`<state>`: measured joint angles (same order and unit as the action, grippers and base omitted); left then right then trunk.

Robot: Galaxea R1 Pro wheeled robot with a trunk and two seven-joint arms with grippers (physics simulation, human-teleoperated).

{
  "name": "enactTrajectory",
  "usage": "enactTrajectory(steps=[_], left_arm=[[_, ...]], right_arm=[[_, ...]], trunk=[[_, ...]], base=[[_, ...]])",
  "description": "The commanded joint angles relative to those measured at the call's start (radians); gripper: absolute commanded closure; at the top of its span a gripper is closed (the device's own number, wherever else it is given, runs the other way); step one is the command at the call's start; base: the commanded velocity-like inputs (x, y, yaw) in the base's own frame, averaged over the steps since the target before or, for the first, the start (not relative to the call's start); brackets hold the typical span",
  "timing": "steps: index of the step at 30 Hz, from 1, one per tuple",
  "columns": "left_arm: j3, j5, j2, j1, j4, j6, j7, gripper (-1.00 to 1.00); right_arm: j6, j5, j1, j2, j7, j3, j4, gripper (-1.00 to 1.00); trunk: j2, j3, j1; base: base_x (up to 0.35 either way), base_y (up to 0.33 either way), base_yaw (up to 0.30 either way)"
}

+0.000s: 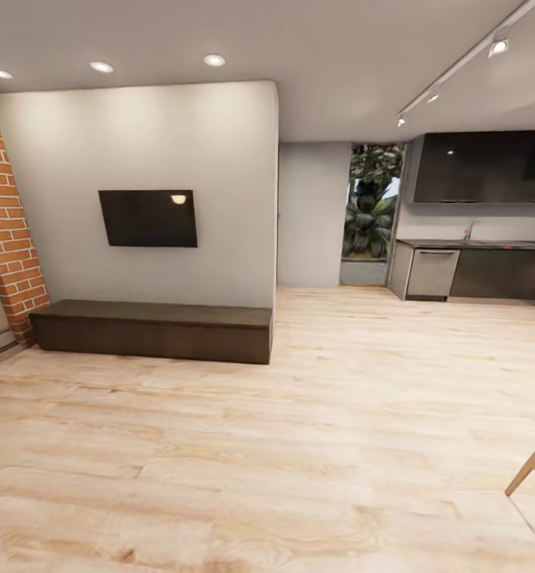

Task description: In the kitchen, take the popcorn bag from the countertop, put it into the microwave, and heat it until the popcorn is cooked so the cooked popcorn ends up inside the bag.

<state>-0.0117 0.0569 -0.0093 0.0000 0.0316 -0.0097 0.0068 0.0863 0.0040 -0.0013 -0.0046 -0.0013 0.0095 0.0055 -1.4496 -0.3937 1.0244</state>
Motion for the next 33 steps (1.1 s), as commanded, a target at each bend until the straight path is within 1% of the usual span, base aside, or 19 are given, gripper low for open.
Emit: enactTrajectory(steps=[1,19,33], left_arm=[[-0.001,0.006,0.0,0.0,0.001,-0.001,0.0,-1.0],[-0.001,0.006,0.0,0.0,0.001,-0.001,0.001,-1.0],[-0.001,0.006,-0.001,0.0,0.001,-0.001,0.0,-1.0]], right_arm=[[0.004,0.0,0.0,0.0,0.0,0.001,0.001,-1.0],[0.01,-0.001,0.0,0.0,0.0,-0.001,0.001,-1.0],[0.01,-0.001,0.0,0.002,0.0,-0.002,0.001,-1.0]], trunk=[[0.0,-0.001,0.001],[0.0,-0.001,0.001],[0.0,-0.001,0.001]], base=[[0.323,0.0,0.0],[0.323,0.0,-0.007],[0.323,0.0,-0.234]])
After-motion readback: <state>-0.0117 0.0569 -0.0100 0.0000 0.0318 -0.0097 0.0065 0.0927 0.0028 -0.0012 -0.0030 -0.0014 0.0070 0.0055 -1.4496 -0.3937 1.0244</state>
